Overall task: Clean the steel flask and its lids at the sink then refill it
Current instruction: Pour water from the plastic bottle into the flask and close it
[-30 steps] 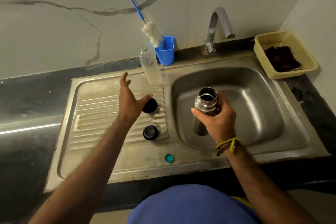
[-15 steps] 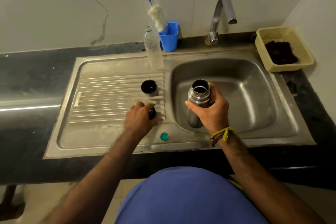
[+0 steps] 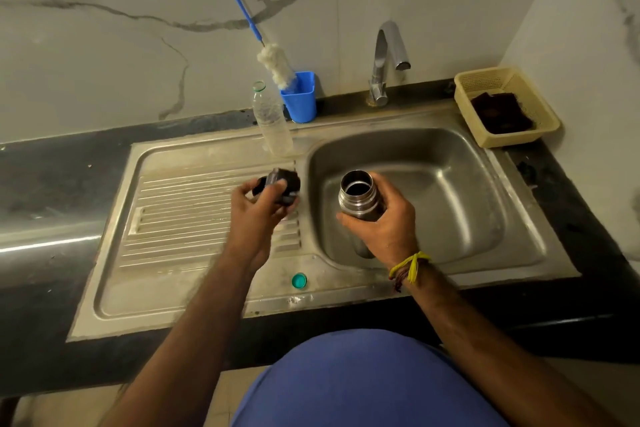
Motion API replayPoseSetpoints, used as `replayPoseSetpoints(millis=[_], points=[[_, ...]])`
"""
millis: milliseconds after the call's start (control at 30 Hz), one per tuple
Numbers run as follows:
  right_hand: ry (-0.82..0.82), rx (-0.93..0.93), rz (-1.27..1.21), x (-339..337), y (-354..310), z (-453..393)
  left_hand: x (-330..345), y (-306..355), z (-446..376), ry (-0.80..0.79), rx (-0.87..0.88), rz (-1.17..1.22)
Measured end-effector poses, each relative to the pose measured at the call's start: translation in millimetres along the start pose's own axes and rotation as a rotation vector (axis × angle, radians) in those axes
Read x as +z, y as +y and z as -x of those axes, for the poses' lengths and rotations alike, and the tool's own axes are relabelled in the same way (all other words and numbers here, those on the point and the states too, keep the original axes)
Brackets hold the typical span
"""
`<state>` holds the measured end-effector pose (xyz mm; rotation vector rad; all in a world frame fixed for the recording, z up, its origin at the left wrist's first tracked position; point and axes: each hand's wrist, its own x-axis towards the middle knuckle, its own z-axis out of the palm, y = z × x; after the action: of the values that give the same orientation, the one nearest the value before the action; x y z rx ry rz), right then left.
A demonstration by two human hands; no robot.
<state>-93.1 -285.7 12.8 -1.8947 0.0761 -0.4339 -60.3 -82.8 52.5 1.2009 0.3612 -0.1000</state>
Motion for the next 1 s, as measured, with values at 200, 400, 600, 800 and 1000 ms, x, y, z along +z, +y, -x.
replayPoseSetpoints(millis=[200, 400, 600, 800, 1000], points=[[-0.08, -0.014, 0.052, 5, 2, 2, 47, 12, 24, -0.205, 0.234, -0.08], [-0.097, -0.018, 0.082, 11, 2, -2, 54, -7, 33, -0.262, 0.436, -0.425], [-0.156, -0.022, 0.111, 15, 7, -2, 39, -5, 18, -0.359, 0.421, -0.78], [-0.201, -0.023, 0.117, 15, 6, 2, 25, 19, 7, -0.655, 0.424, -0.999], [-0.241, -0.021, 0.104, 15, 3, -1, 38, 21, 16, -0.456, 0.548, -1.062]])
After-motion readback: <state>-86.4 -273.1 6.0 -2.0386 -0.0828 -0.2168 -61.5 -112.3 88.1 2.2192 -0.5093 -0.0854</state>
